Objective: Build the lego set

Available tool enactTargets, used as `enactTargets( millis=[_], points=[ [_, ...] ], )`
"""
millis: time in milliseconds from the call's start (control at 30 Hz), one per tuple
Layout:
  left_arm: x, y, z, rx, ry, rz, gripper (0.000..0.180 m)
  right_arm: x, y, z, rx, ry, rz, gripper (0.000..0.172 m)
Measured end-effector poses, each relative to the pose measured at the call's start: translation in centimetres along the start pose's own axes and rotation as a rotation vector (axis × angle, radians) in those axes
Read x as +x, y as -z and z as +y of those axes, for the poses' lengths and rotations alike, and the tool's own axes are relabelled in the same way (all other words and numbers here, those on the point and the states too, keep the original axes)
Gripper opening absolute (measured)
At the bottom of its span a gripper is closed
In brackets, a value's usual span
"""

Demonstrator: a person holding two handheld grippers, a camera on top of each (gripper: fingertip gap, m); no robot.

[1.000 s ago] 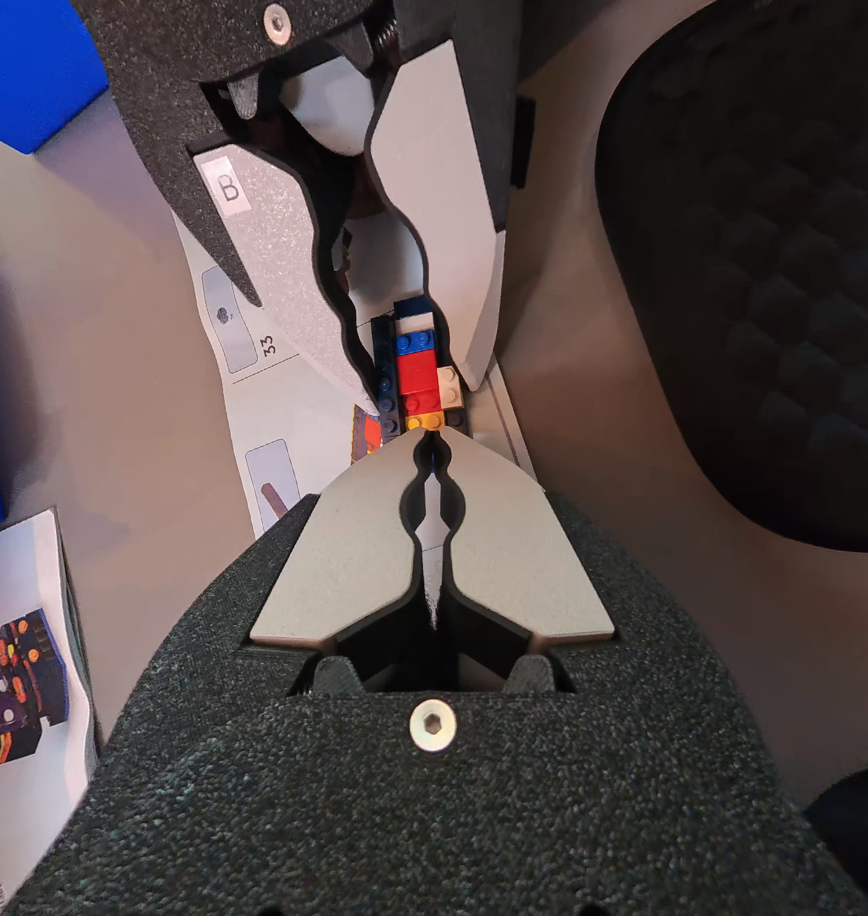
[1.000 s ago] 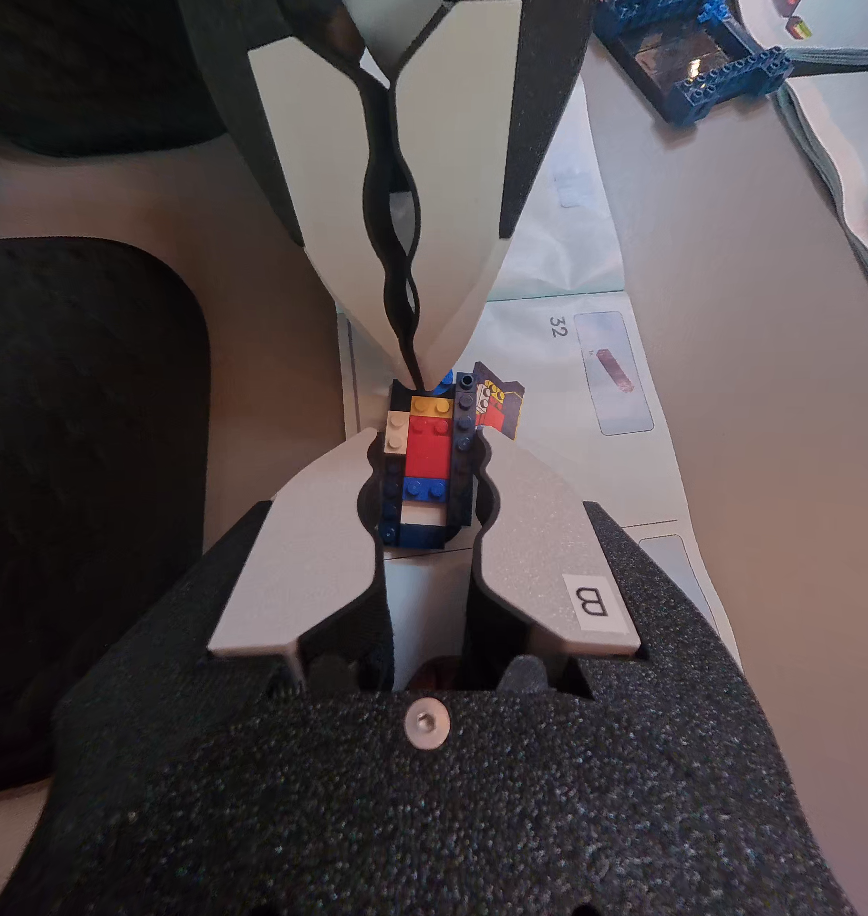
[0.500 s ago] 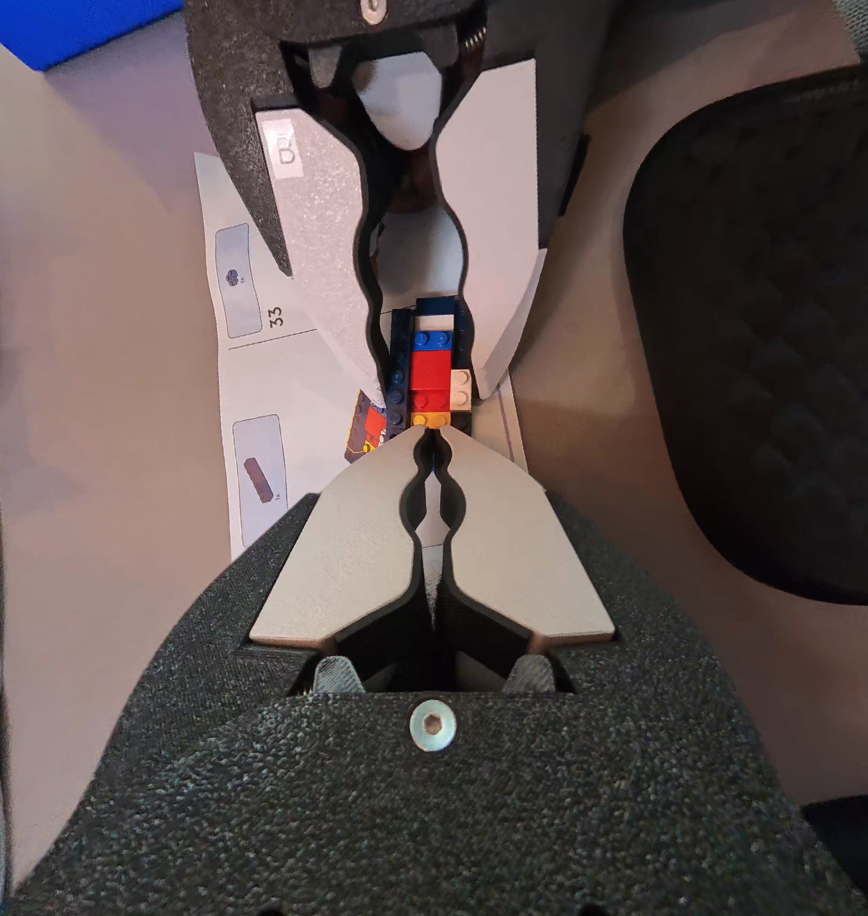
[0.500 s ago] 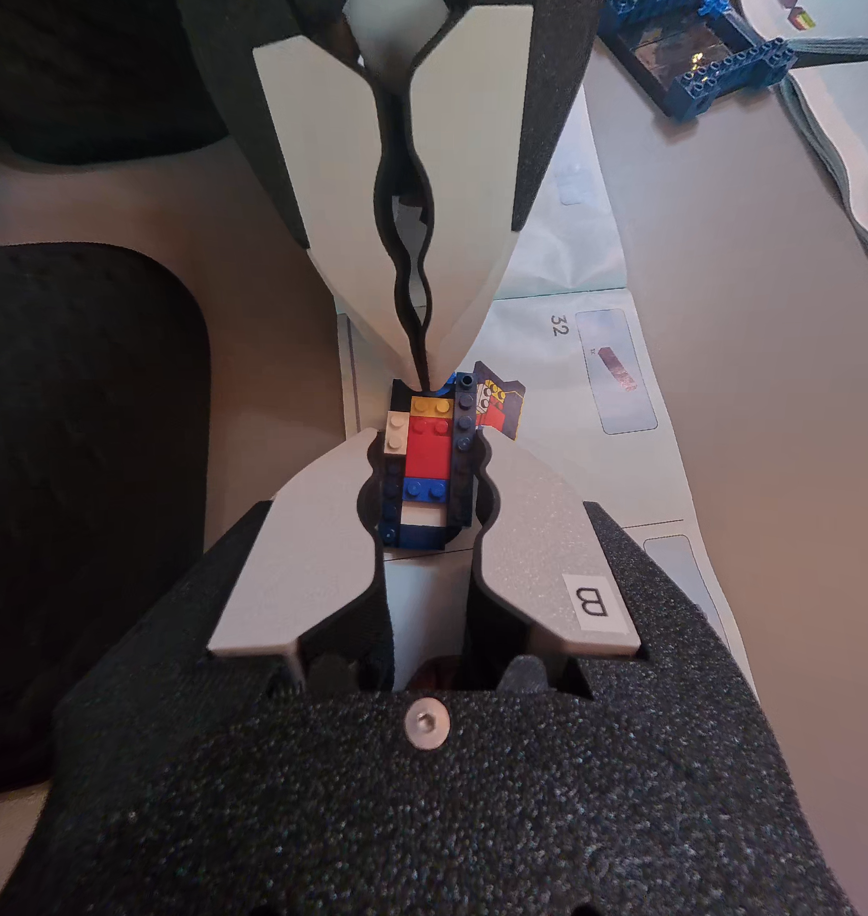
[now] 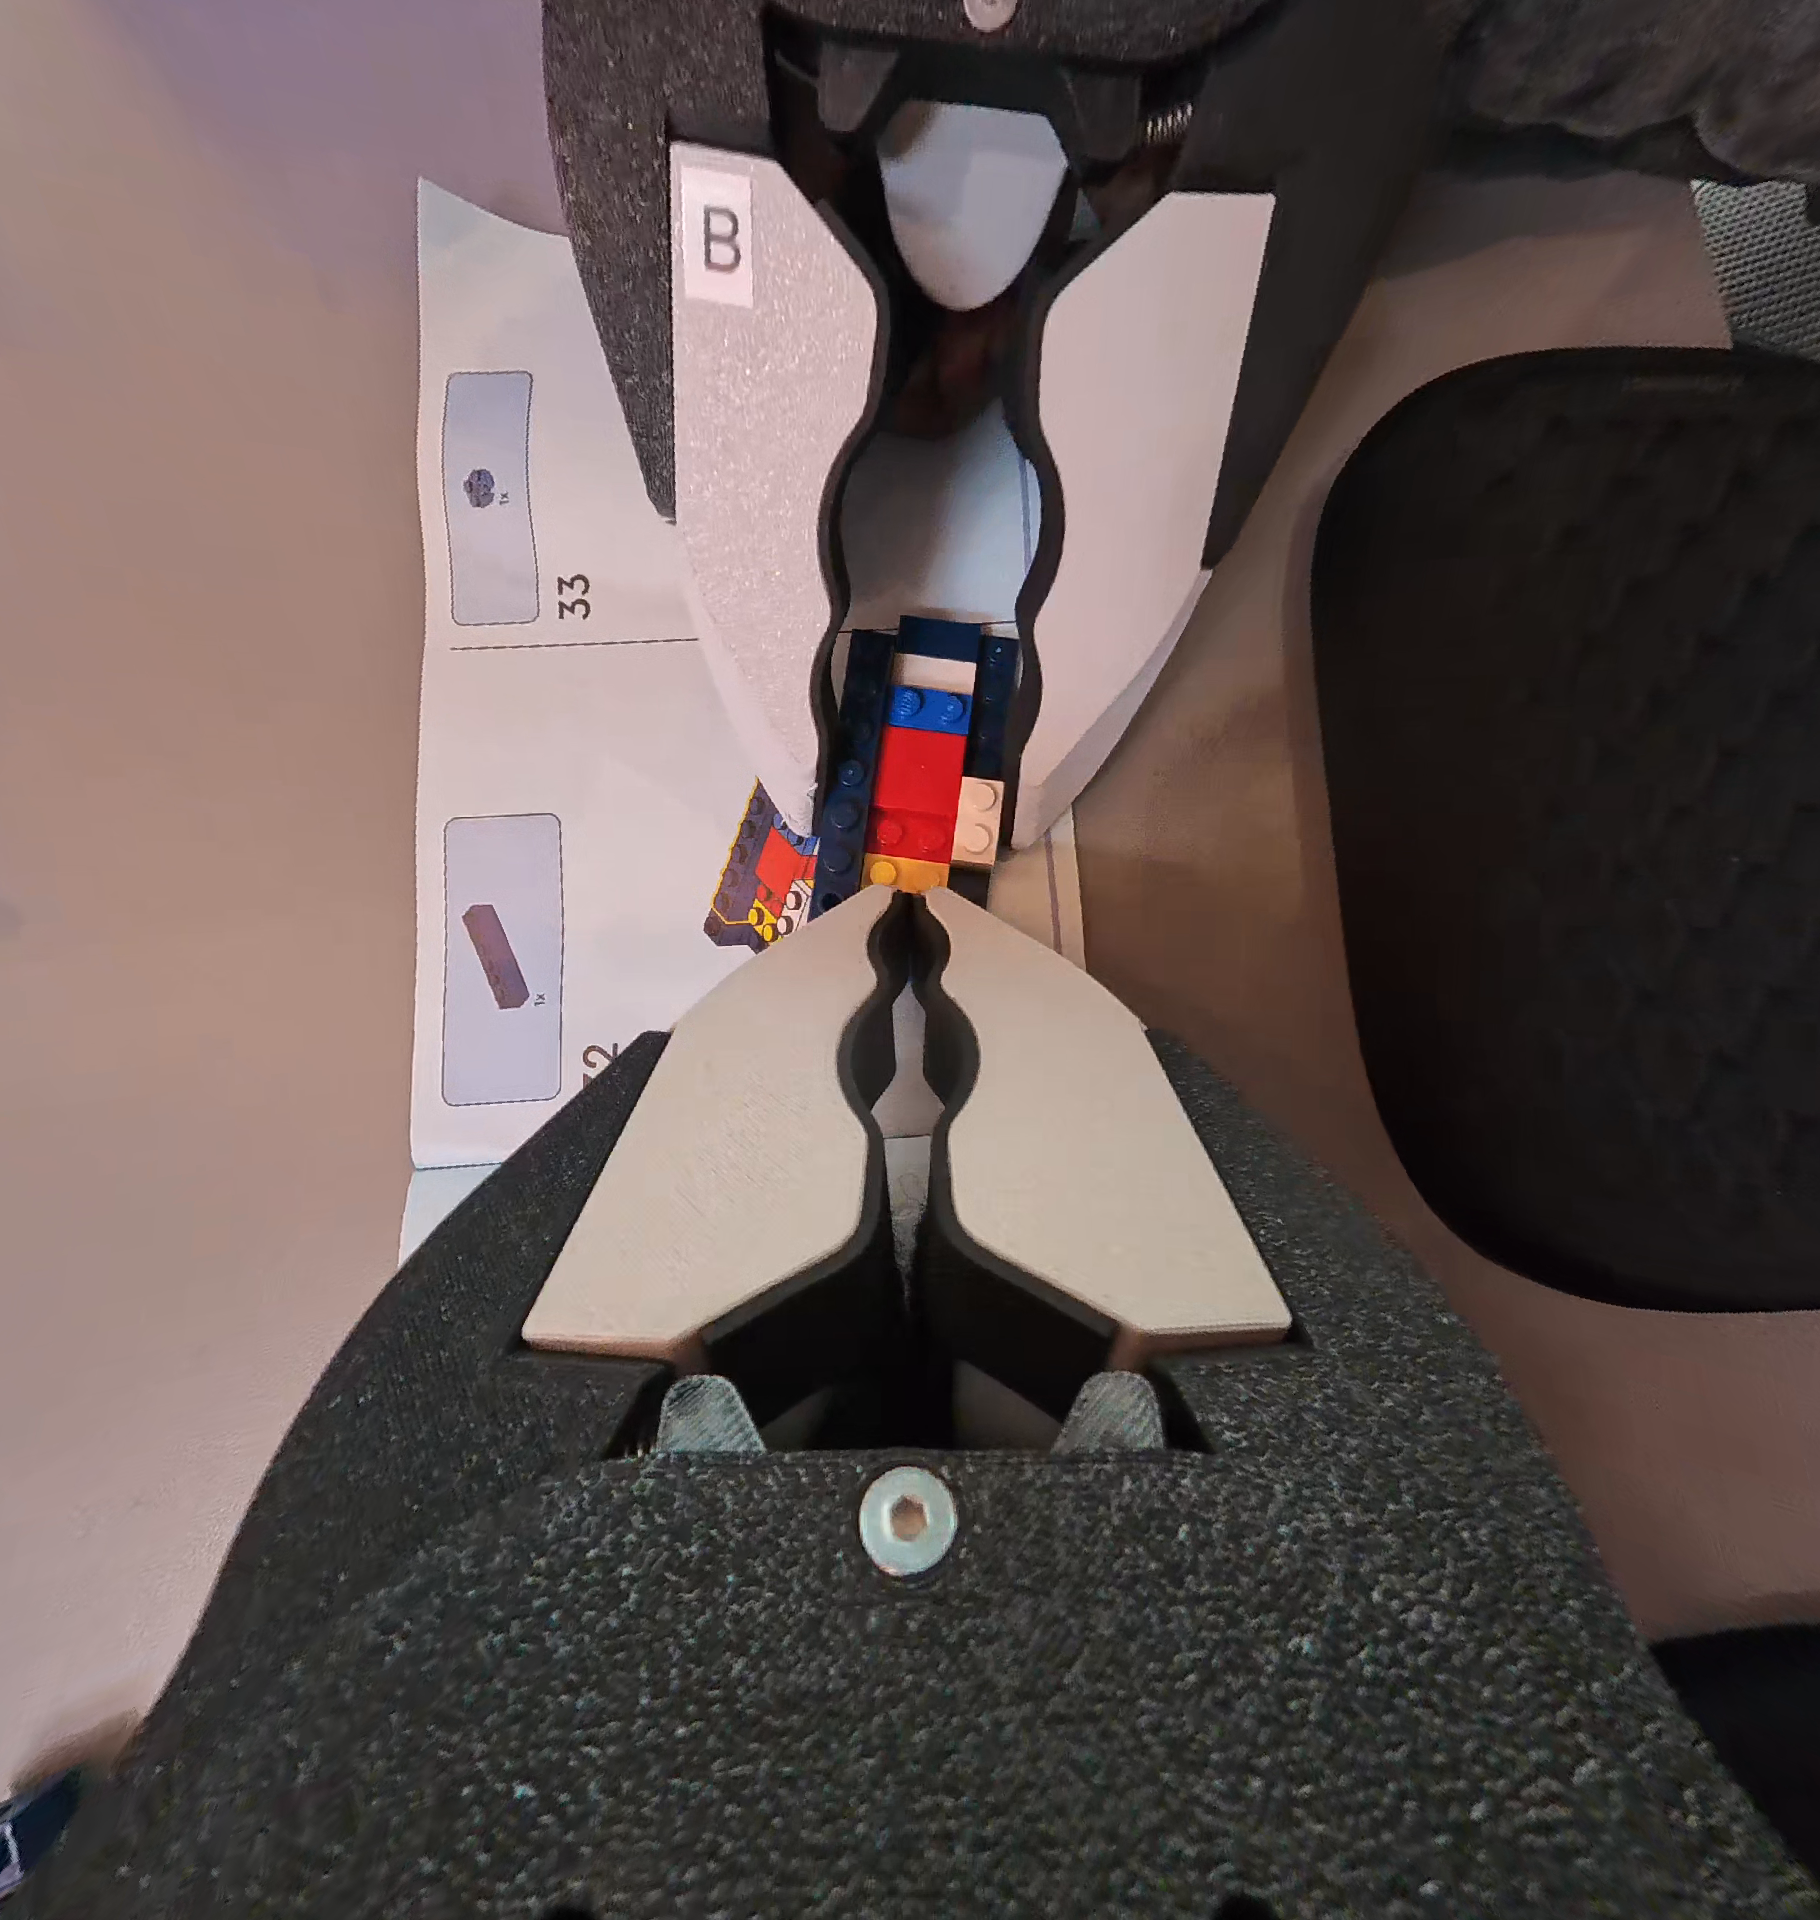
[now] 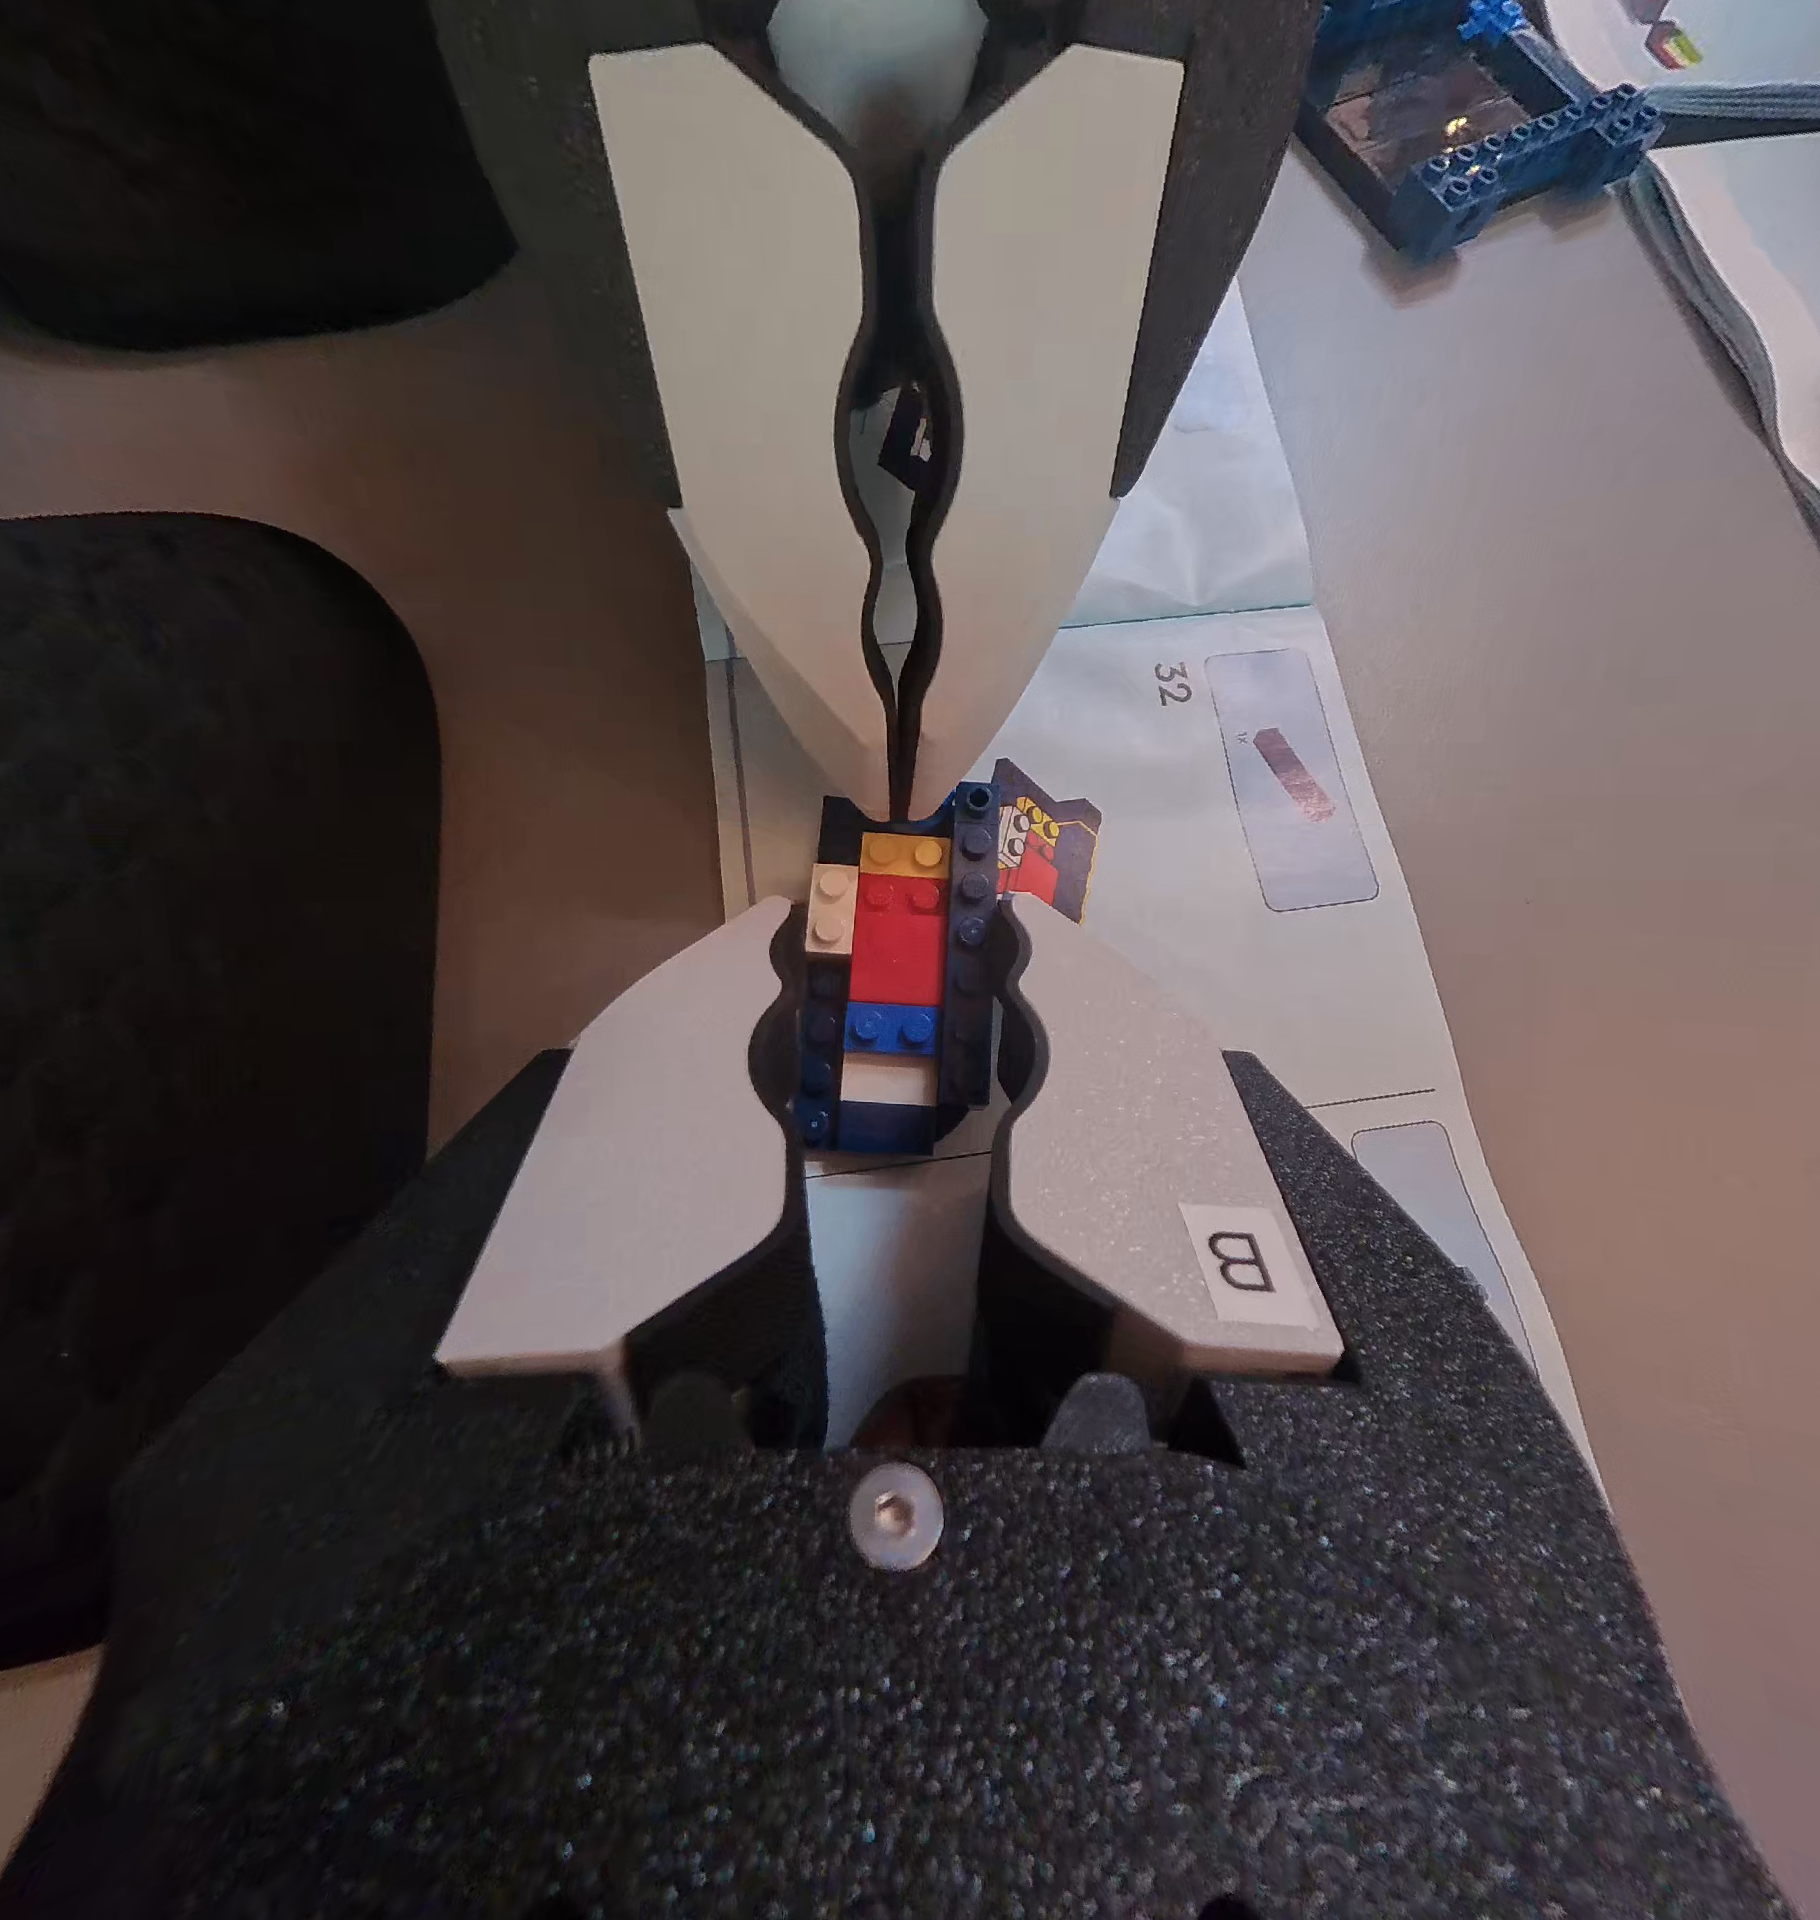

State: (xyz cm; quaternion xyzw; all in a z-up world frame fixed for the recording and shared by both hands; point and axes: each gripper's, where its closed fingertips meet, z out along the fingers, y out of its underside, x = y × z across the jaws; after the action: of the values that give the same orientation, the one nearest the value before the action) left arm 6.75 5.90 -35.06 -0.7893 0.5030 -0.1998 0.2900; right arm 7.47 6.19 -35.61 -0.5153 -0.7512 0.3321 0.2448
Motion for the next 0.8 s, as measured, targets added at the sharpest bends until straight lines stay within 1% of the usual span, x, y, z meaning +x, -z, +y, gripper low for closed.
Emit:
enactTargets(
  millis=[133,267,300,367,400,467,500,633,667,767,800],
  points=[
    [0.0,0.0,0.0,-0.038,-0.052,-0.054,0.0,0.0,0.0,0.0,0.003,-0.002,0.0,0.034],
    [0.0,0.0,-0.2,0.023,-0.13,-0.126,0.0,0.0,0.0,0.0,0.006,-0.004,-0.001,0.034],
    [0.3,0.1,-0.1,0.047,-0.104,-0.096,0.0,0.0,0.0,0.0,0.006,-0.004,-0.002,0.034],
    [1.0,1.0,-0.2,0.088,-0.001,-0.001,0.003,0.0,0.0,0.0,0.007,-0.005,-0.002,0.034],
    [0.8,1.5,-0.4,0.107,0.012,-0.007,0.002,0.0,0.0,0.0,0.007,-0.004,-0.001,0.034],
    [-0.4,2.1,-0.2,0.092,-0.018,-0.082,0.002,0.0,0.0,0.0,0.007,-0.005,-0.002,0.034],
    [-0.7,2.1,-0.2,0.087,-0.029,-0.097,0.002,0.0,0.0,0.0,0.008,-0.006,-0.004,0.035],
    [-0.6,1.2,0.3,0.061,-0.025,-0.081,0.002,0.0,0.0,0.0,0.008,-0.006,-0.003,0.035],
    [-0.4,1.1,0.5,0.046,-0.031,-0.07,0.004,0.0,0.0,0.0,0.008,-0.006,-0.004,0.035],
    [0.1,0.9,1.2,0.001,-0.046,-0.048,0.023,0.0,0.0,0.0,0.008,-0.008,-0.005,0.035],
    [0.1,0.8,1.3,-0.002,-0.045,-0.047,0.025,0.0,0.0,0.0,0.008,-0.007,-0.005,0.035]
  ],
)
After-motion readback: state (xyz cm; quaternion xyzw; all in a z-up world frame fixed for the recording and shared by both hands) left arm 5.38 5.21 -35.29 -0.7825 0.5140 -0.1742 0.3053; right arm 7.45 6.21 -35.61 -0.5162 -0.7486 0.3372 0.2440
